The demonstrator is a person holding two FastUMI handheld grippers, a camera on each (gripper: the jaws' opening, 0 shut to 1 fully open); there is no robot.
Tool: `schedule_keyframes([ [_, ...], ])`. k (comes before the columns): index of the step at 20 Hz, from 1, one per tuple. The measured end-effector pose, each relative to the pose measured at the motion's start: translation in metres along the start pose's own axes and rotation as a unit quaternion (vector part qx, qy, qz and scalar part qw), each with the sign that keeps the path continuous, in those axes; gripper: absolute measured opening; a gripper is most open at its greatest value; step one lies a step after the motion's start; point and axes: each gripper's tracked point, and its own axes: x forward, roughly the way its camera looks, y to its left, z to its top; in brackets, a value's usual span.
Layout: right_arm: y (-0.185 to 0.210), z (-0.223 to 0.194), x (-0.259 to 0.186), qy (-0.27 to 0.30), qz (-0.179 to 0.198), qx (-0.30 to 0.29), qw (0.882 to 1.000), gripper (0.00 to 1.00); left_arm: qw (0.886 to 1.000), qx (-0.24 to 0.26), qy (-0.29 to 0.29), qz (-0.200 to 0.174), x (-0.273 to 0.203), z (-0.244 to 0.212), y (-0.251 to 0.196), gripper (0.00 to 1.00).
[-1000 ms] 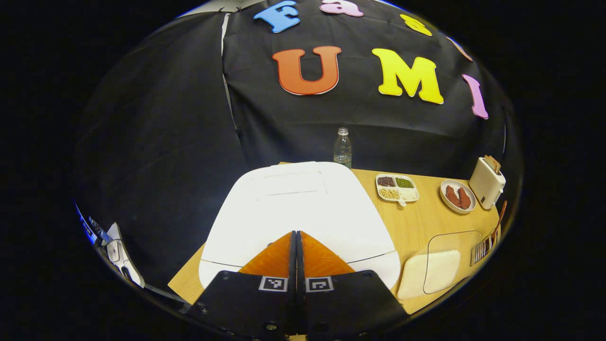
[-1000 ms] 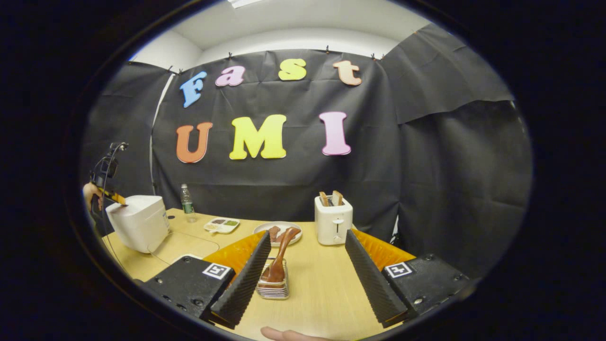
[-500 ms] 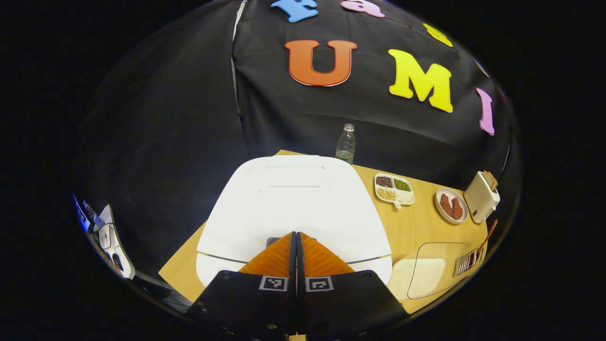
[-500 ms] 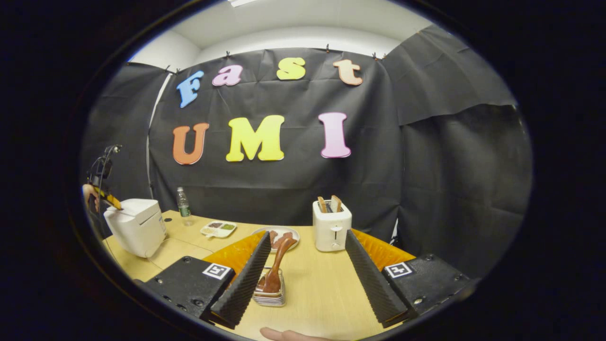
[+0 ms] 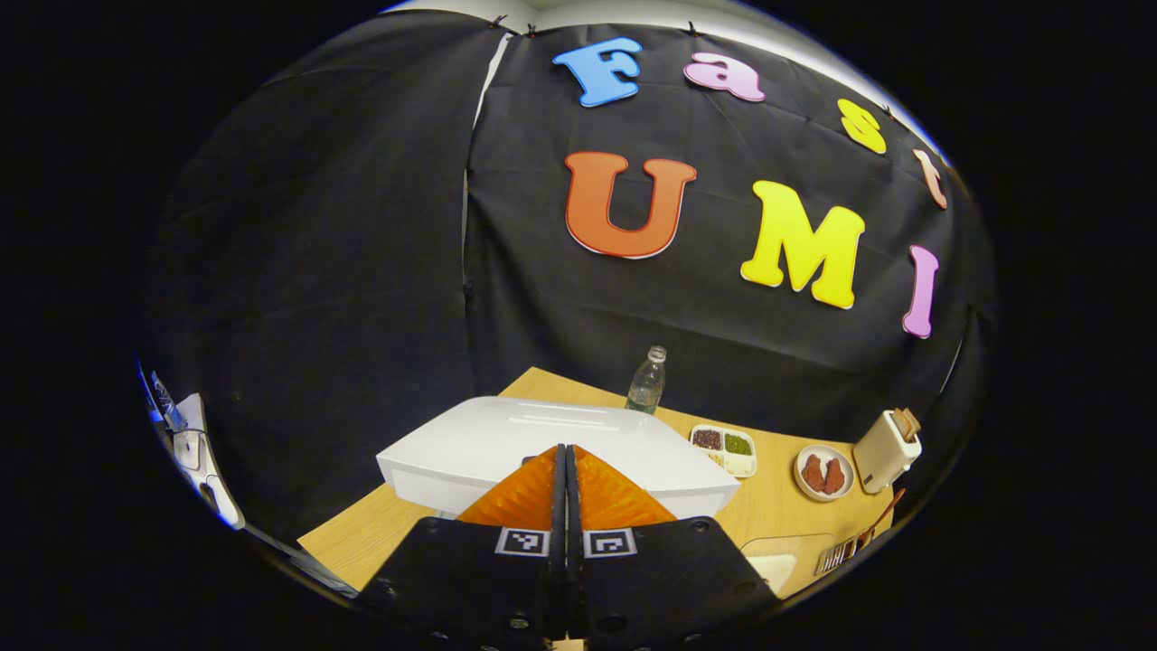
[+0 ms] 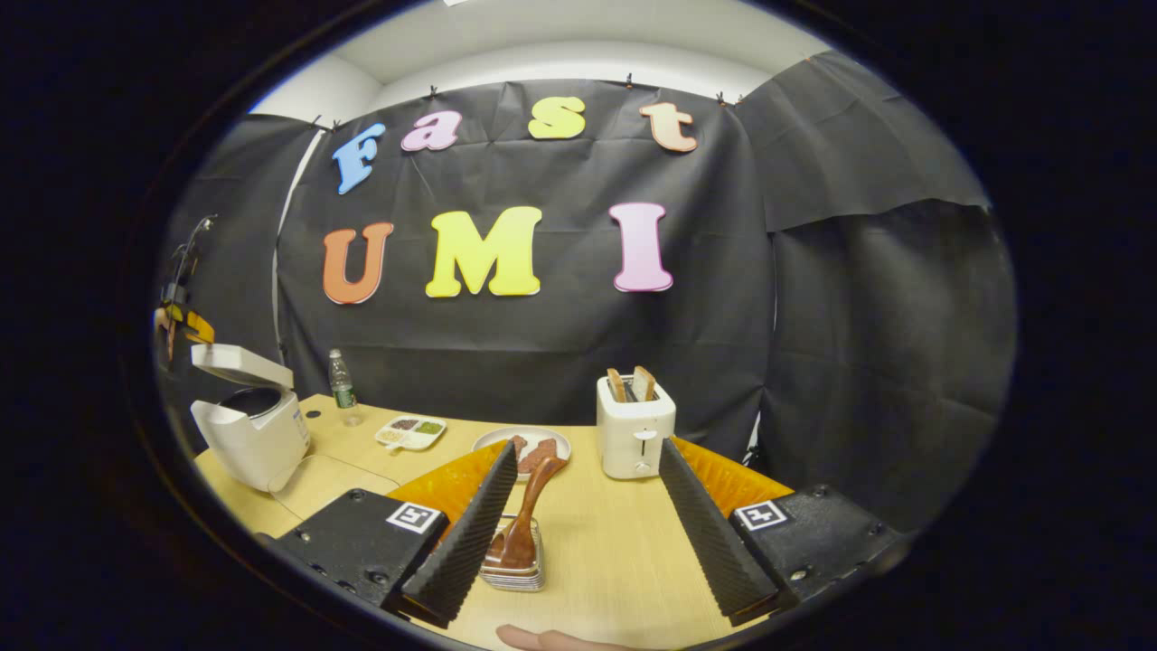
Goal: Close the left gripper, press the button to open the rice cooker; take a wooden spoon from the chopstick holder with the right hand, scoop a spoonful of rice and pour it into the rice cooker, then put the wooden spoon back into the chopstick holder.
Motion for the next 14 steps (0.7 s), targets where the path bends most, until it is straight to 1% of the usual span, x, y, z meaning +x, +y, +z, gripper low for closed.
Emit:
schedule_keyframes([
  [1, 0.0, -0.002, 0.004, 0.004, 0.0, 0.002, 1.0, 1.0, 1.0, -0.006, -0.016, -0.004, 0.004, 0.008, 0.0, 0.0],
  [2, 0.001, -0.004, 0.008, 0.007, 0.002, 0.004, 1.0, 1.0, 1.0, -0.008, -0.021, -0.004, -0.013, 0.013, 0.002, 0.01],
  [3, 0.002, -0.007, 0.012, 0.01, 0.005, 0.007, 1.0, 1.0, 1.0, -0.003, -0.029, -0.007, -0.011, 0.016, 0.003, 0.14],
  [4, 0.004, -0.01, 0.017, 0.015, 0.008, 0.011, 1.0, 0.96, 0.999, 0.002, -0.038, 0.002, -0.017, 0.017, 0.007, 0.29],
  [5, 0.004, -0.014, 0.022, 0.02, 0.009, 0.014, 1.0, 1.0, 0.999, 0.002, -0.046, 0.001, -0.018, 0.019, 0.007, 0.24],
  [6, 0.005, -0.017, 0.028, 0.025, 0.01, 0.016, 1.0, 0.96, 0.999, -0.001, -0.053, -0.007, -0.027, 0.022, 0.003, 0.29],
  [7, 0.006, -0.02, 0.033, 0.029, 0.012, 0.018, 0.999, 1.0, 0.998, -0.004, -0.064, -0.013, -0.035, 0.024, 0.001, 0.43],
  [8, 0.006, -0.024, 0.038, 0.033, 0.013, 0.02, 0.999, 1.0, 0.997, -0.003, -0.077, -0.014, -0.043, 0.026, 0.002, 0.55],
  [9, 0.006, -0.027, 0.042, 0.037, 0.015, 0.023, 0.999, 0.96, 0.996, -0.001, -0.09, -0.011, -0.051, 0.027, 0.004, 0.84],
  [10, 0.008, -0.03, 0.045, 0.042, 0.018, 0.026, 0.999, 1.0, 0.995, 0.003, -0.102, -0.009, -0.057, 0.028, 0.004, 0.87],
  [13, 0.012, -0.04, 0.058, 0.052, 0.027, 0.036, 0.998, 1.0, 0.991, 0.024, -0.129, -0.008, -0.08, 0.018, 0.002, 0.95],
  [14, 0.013, -0.044, 0.062, 0.055, 0.029, 0.041, 0.997, 0.96, 0.99, 0.03, -0.139, -0.007, -0.088, 0.014, 0.001, 0.94],
])
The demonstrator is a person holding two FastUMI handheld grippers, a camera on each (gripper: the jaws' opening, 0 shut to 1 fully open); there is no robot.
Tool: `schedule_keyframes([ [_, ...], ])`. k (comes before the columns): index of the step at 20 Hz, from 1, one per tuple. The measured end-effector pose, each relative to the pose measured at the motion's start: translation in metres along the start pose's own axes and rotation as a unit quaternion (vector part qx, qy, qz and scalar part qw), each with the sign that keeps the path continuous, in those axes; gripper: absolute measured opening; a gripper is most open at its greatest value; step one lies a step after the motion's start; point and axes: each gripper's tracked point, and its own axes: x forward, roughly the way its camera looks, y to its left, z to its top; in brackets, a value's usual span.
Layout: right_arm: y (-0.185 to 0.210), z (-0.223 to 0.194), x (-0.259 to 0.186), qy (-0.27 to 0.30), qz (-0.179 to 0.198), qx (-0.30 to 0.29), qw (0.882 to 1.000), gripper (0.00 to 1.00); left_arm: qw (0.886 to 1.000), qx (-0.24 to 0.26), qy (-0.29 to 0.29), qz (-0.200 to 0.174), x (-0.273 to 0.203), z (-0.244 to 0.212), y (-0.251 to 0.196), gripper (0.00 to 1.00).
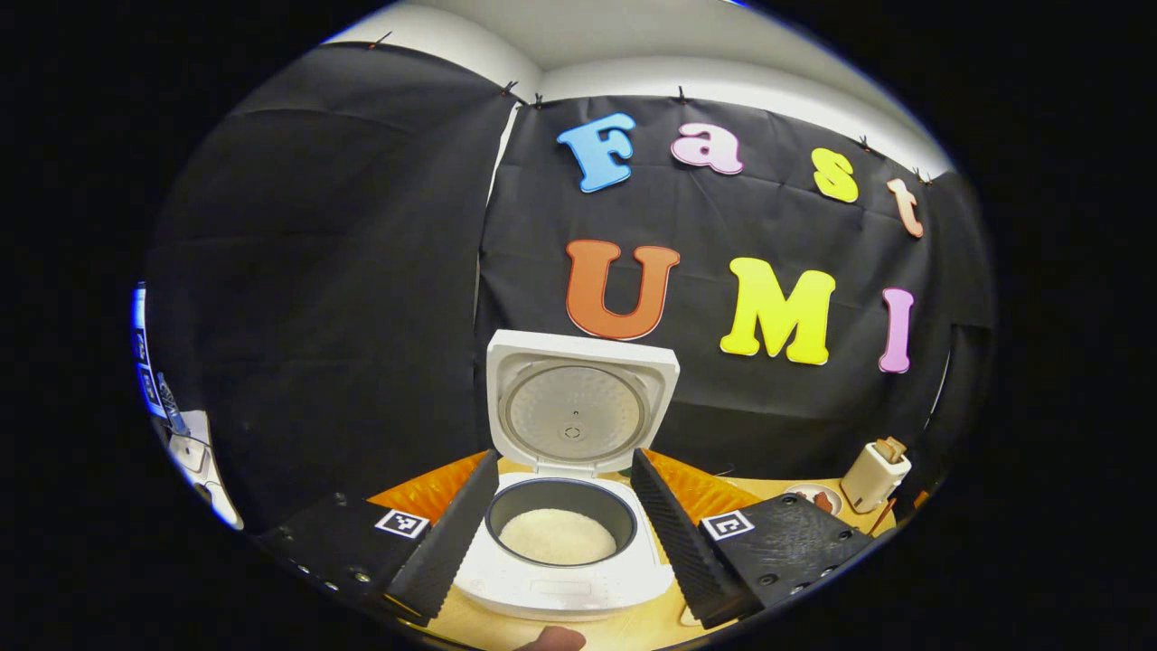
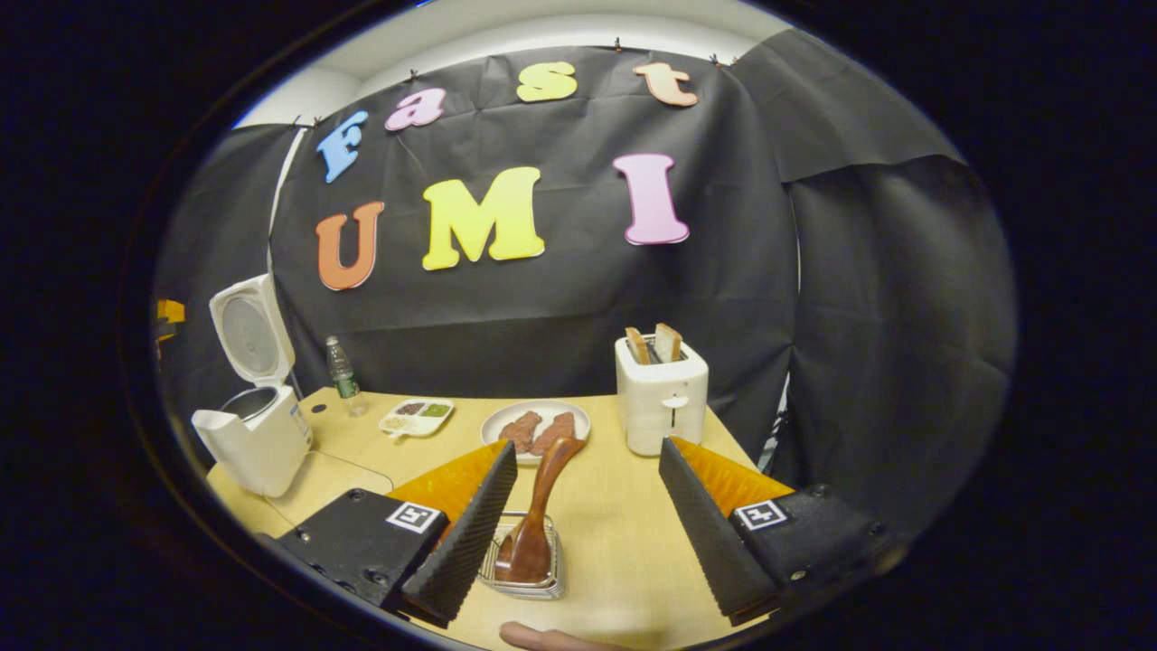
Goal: Close the left gripper, press the button to open the rice cooker; take a wooden spoon from the chopstick holder with the right hand, scoop a spoonful of rice and pour it into the rice cooker, then put the wooden spoon back into the chopstick holder.
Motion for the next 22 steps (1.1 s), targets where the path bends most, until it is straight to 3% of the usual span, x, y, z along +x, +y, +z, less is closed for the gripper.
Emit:
schedule_keyframes([
  [3, 0.004, -0.012, 0.017, 0.015, 0.01, 0.013, 1.0, 1.0, 1.0, 0.007, -0.022, -0.018, -0.028, -0.01, -0.014, 0.94],
  [7, 0.021, -0.031, 0.038, 0.042, 0.038, 0.035, 0.998, 0.94, 0.998, 0.018, -0.042, -0.034, -0.066, -0.02, -0.024, 0.94],
  [8, 0.022, -0.035, 0.044, 0.049, 0.039, 0.038, 0.997, 1.0, 0.998, 0.02, -0.047, -0.037, -0.077, -0.023, -0.025, 0.94],
  [11, 0.026, -0.044, 0.061, 0.068, 0.035, 0.038, 0.996, 1.0, 0.997, 0.018, -0.057, -0.046, -0.106, -0.03, -0.029, 0.94],
  [12, 0.028, -0.047, 0.066, 0.073, 0.035, 0.036, 0.996, 0.92, 0.997, 0.017, -0.058, -0.053, -0.114, -0.034, -0.032, 0.94],
  [13, 0.029, -0.049, 0.071, 0.08, 0.034, 0.033, 0.996, 0.99, 0.996, 0.019, -0.056, -0.062, -0.122, -0.038, -0.036, 0.94],
  [14, 0.029, -0.053, 0.078, 0.086, 0.029, 0.033, 0.995, 0.98, 0.996, 0.016, -0.054, -0.069, -0.128, -0.04, -0.039, 0.94],
  [15, 0.032, -0.054, 0.082, 0.088, 0.032, 0.036, 0.995, 0.9, 0.996, 0.011, -0.054, -0.074, -0.134, -0.041, -0.04, 0.94],
  [16, 0.039, -0.055, 0.086, 0.093, 0.038, 0.036, 0.994, 0.98, 0.995, 0.008, -0.056, -0.08, -0.14, -0.042, -0.041, 0.94],
  [17, 0.04, -0.058, 0.09, 0.103, 0.035, 0.034, 0.993, 0.98, 0.995, 0.007, -0.058, -0.084, -0.144, -0.043, -0.042, 0.94],
  [18, 0.039, -0.062, 0.094, 0.112, 0.034, 0.033, 0.993, 0.89, 0.995, 0.007, -0.058, -0.085, -0.148, -0.046, -0.042, 0.94],
  [19, 0.042, -0.062, 0.096, 0.114, 0.039, 0.038, 0.992, 0.97, 0.994, 0.01, -0.057, -0.092, -0.15, -0.048, -0.043, 0.94],
  [20, 0.042, -0.06, 0.098, 0.117, 0.038, 0.045, 0.991, 0.85, 0.993, 0.011, -0.054, -0.102, -0.154, -0.052, -0.047, 0.94],
  [21, 0.043, -0.061, 0.1, 0.124, 0.04, 0.052, 0.99, 0.91, 0.993, 0.012, -0.053, -0.105, -0.156, -0.053, -0.047, 0.94],
  [22, 0.044, -0.064, 0.103, 0.133, 0.039, 0.06, 0.989, 0.75, 0.993, 0.015, -0.052, -0.104, -0.155, -0.055, -0.045, 0.94],
])
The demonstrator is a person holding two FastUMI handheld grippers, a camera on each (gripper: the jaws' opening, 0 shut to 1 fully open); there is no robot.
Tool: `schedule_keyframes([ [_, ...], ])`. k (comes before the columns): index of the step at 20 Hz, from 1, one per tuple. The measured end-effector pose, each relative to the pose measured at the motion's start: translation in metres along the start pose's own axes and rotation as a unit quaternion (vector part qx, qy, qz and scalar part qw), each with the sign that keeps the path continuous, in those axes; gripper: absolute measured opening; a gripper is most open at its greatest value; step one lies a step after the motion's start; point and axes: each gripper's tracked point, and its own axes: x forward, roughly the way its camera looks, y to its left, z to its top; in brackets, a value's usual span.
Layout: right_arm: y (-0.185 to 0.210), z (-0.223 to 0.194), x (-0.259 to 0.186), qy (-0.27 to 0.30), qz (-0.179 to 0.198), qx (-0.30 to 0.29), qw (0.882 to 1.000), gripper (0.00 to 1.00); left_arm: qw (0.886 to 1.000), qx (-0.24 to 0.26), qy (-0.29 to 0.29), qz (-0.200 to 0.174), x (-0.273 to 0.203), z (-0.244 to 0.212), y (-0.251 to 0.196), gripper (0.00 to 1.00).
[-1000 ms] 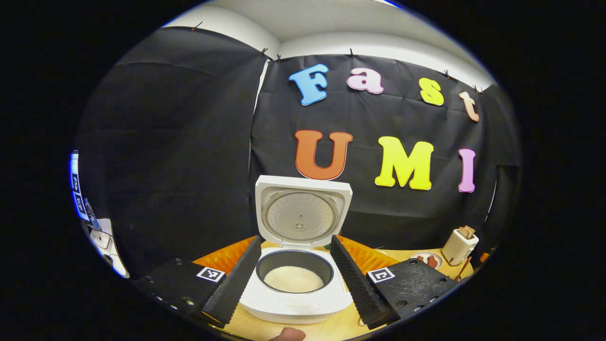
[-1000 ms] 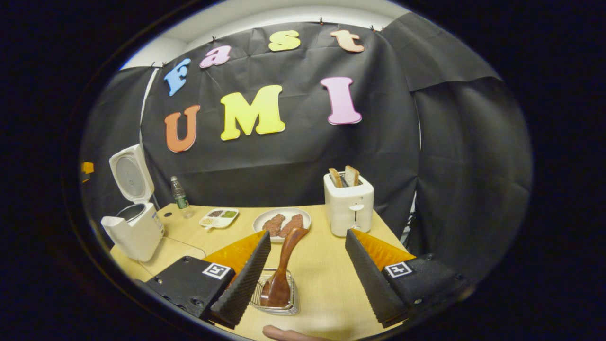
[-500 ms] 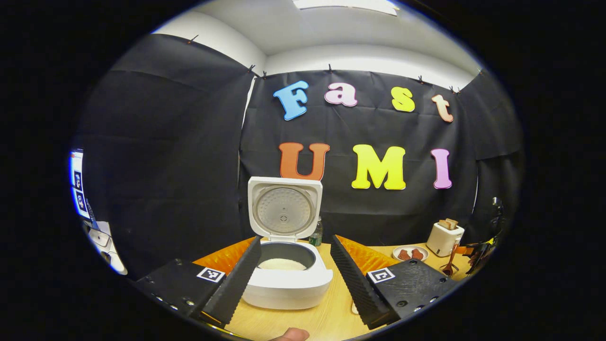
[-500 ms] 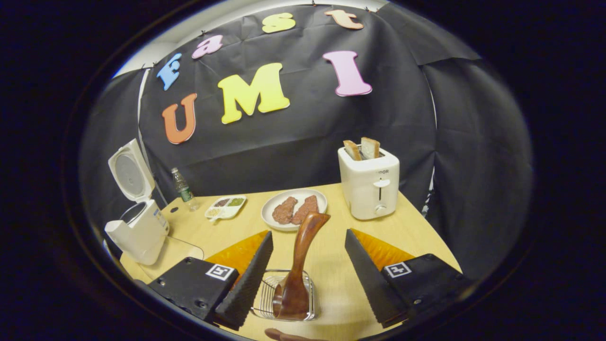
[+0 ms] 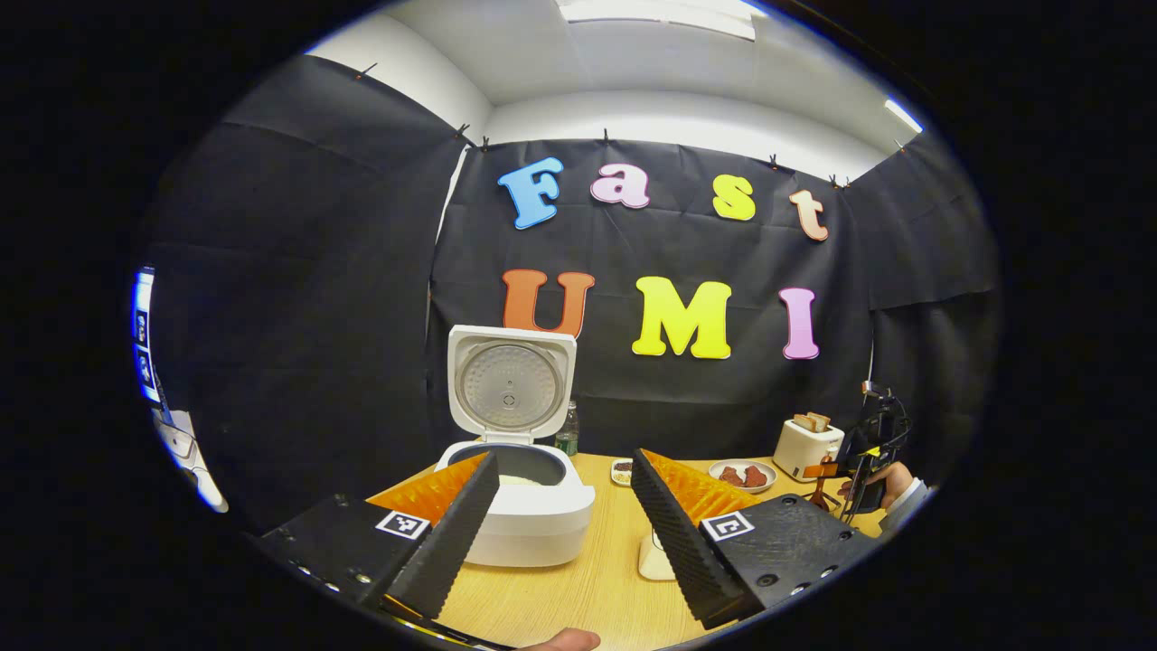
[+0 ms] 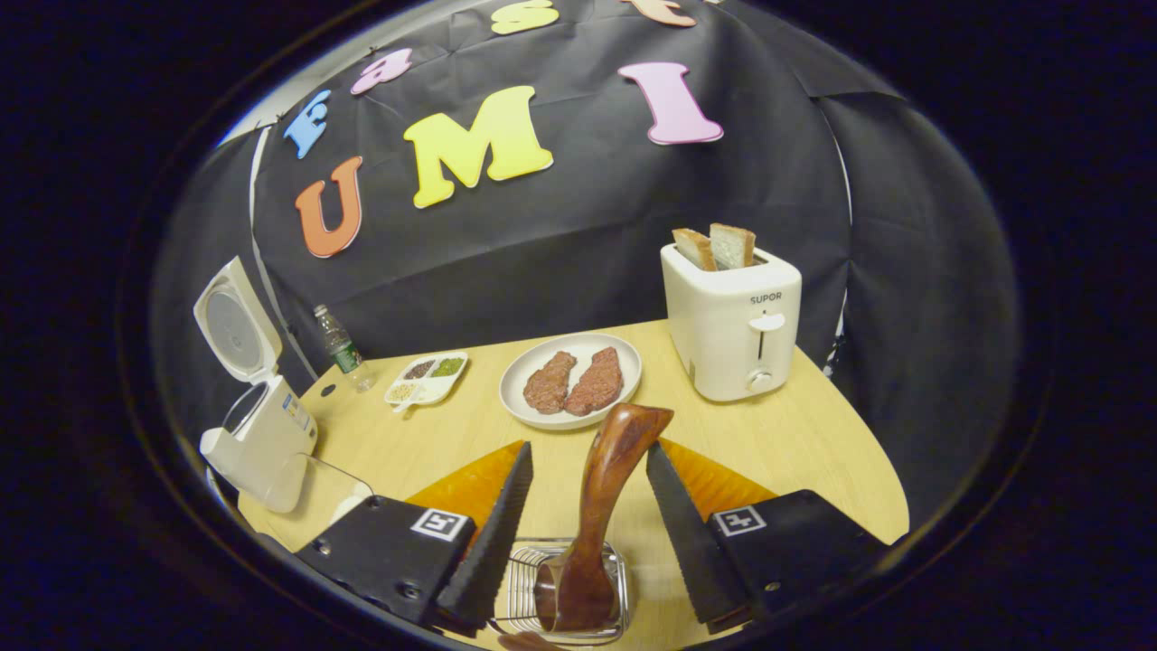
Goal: Close the left gripper, press the button to open the rice cooker; take a wooden spoon from the chopstick holder with the right hand, scoop a spoonful of rice and pour it into the rice cooker, then put the wooden spoon back into the chopstick holder.
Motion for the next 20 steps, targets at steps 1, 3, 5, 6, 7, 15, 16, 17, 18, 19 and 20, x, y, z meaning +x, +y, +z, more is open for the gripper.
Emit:
schedule_keyframes([
  [1, 0.0, -0.001, 0.002, 0.009, 0.004, 0.011, 1.0, 0.73, 1.0, 0.004, 0.002, -0.001, -0.001, -0.001, -0.001, 0.94],
  [3, 0.002, -0.005, 0.007, 0.025, 0.014, 0.034, 0.999, 0.68, 1.0, 0.01, 0.003, -0.006, -0.003, -0.005, -0.005, 0.94],
  [5, 0.003, -0.007, 0.008, 0.028, 0.022, 0.056, 0.998, 0.65, 0.999, 0.01, 0.012, -0.029, -0.005, -0.013, -0.017, 0.94],
  [6, 0.009, -0.006, 0.008, 0.025, 0.031, 0.06, 0.997, 0.62, 0.999, 0.007, 0.018, -0.039, -0.005, -0.015, -0.022, 0.94],
  [7, 0.012, -0.006, 0.007, 0.027, 0.036, 0.058, 0.997, 0.49, 0.999, 0.005, 0.021, -0.046, -0.006, -0.016, -0.024, 0.94],
  [15, 0.005, -0.019, 0.008, 0.053, 0.023, 0.076, 0.995, 0.24, 0.999, 0.014, 0.034, -0.039, -0.001, -0.03, -0.016, 0.94],
  [16, 0.004, -0.019, 0.005, 0.05, 0.022, 0.077, 0.996, 0.22, 0.999, 0.014, 0.035, -0.037, -0.002, -0.031, -0.014, 0.94],
  [17, 0.004, -0.017, 0.0, 0.044, 0.02, 0.077, 0.996, 0.2, 0.999, 0.012, 0.036, -0.037, -0.002, -0.031, -0.014, 0.94],
  [18, 0.004, -0.015, -0.007, 0.036, 0.015, 0.073, 0.997, 0.19, 0.999, 0.008, 0.036, -0.039, -0.002, -0.032, -0.014, 0.94],
  [19, 0.003, -0.009, -0.013, 0.021, 0.008, 0.064, 0.998, 0.17, 0.999, 0.004, 0.035, -0.041, -0.002, -0.032, -0.014, 0.94],
  [20, 0.001, -0.003, -0.02, 0.003, -0.002, 0.054, 0.999, 0.17, 0.999, 0.001, 0.032, -0.039, -0.002, -0.03, -0.012, 0.94],
])
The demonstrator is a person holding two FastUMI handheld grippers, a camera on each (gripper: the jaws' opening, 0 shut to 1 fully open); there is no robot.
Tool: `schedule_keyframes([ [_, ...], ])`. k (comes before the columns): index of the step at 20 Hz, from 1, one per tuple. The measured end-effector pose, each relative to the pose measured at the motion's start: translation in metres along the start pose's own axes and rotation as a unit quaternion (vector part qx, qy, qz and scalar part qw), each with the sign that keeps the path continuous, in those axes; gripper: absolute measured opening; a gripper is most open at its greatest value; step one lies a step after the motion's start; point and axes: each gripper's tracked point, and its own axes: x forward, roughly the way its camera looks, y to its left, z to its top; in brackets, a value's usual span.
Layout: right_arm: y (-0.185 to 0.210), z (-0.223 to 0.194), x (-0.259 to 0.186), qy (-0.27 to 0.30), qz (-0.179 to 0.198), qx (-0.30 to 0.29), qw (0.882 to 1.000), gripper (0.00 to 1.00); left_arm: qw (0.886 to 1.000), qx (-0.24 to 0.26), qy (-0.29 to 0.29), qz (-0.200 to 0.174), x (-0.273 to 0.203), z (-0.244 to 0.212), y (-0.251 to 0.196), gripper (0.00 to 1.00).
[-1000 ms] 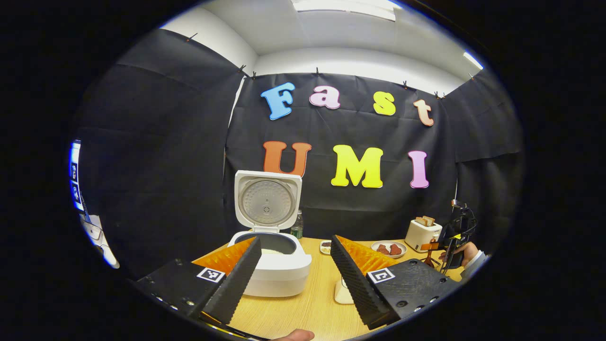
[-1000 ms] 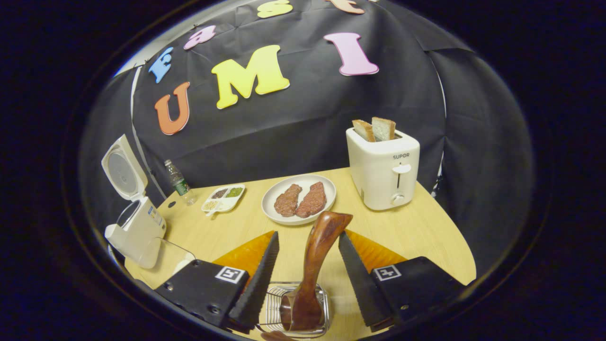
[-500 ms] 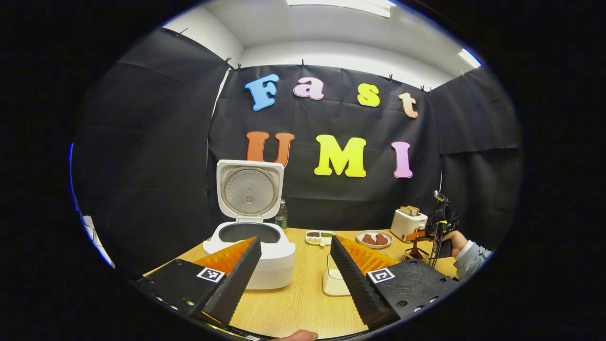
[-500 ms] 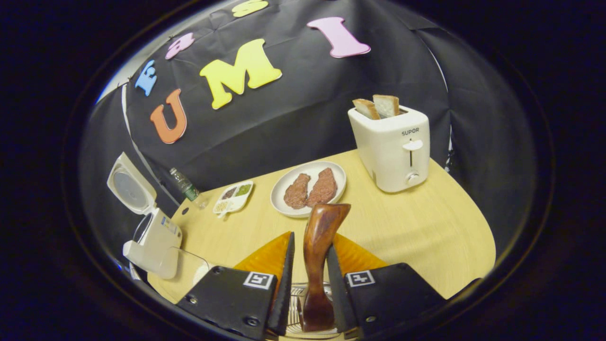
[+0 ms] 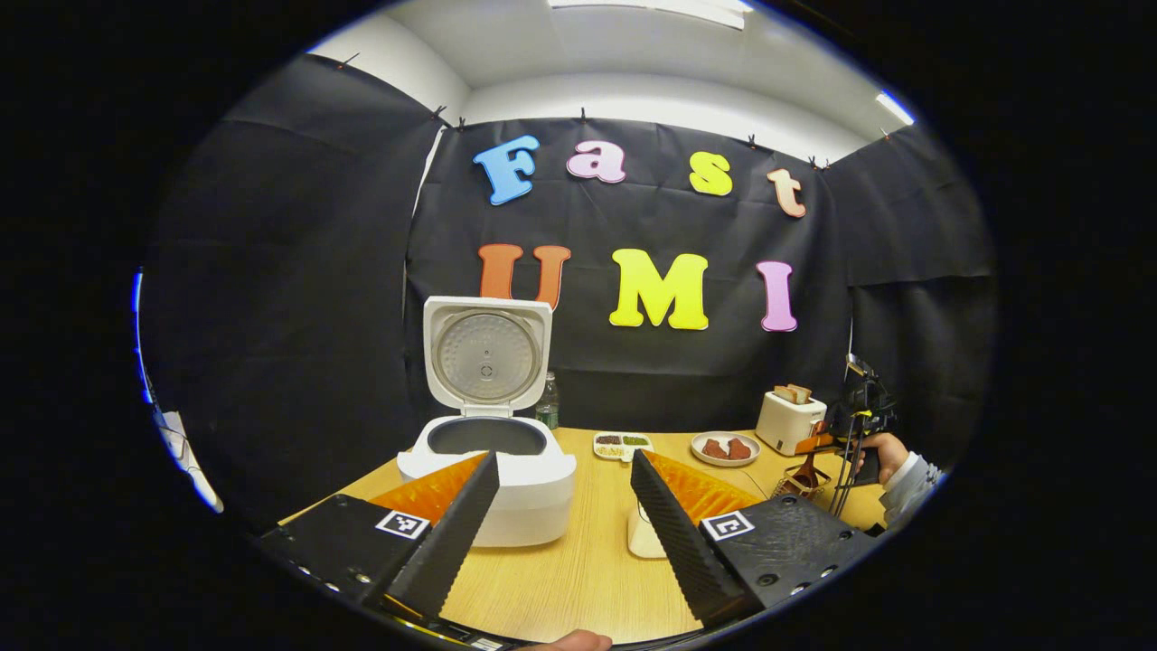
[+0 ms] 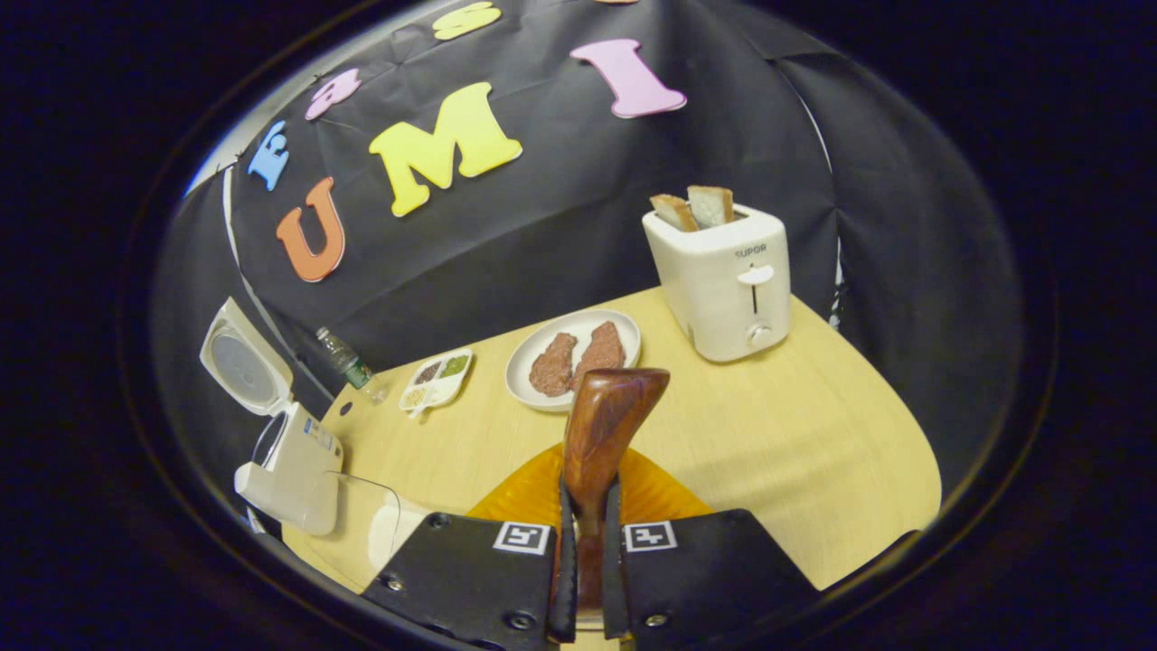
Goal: Close the left gripper, press the button to open the rice cooker; take a wooden spoon from the chopstick holder with the right hand, scoop a spoonful of rice and pour it into the rice cooker, then put the wooden spoon back into the chopstick holder.
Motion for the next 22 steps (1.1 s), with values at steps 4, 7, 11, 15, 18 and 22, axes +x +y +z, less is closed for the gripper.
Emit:
schedule_keyframes([
  [4, 0.014, 0.02, -0.035, -0.051, -0.011, -0.01, 0.999, 0.15, 1.0, -0.021, -0.008, 0.002, -0.003, 0.003, 0.008, 0.94],
  [7, 0.038, 0.04, -0.066, -0.093, -0.011, -0.028, 0.995, 0.14, 1.0, -0.024, -0.009, 0.005, -0.01, -0.002, 0.022, 0.94],
  [11, 0.082, 0.054, -0.102, -0.136, -0.005, -0.06, 0.989, 0.14, 0.999, -0.027, -0.015, 0.014, -0.021, -0.004, 0.038, 0.94],
  [15, 0.14, 0.055, -0.126, -0.175, 0.002, -0.122, 0.977, 0.14, 0.999, -0.021, -0.018, 0.029, -0.032, -0.011, 0.061, 0.94],
  [18, 0.195, 0.033, -0.118, -0.173, 0.042, -0.139, 0.974, 0.14, 0.999, -0.022, -0.022, 0.039, -0.04, -0.013, 0.072, 0.94],
  [22, 0.227, -0.004, -0.08, -0.176, 0.035, -0.152, 0.972, 0.14, 0.998, -0.03, -0.022, 0.044, -0.044, -0.018, 0.077, 0.94],
])
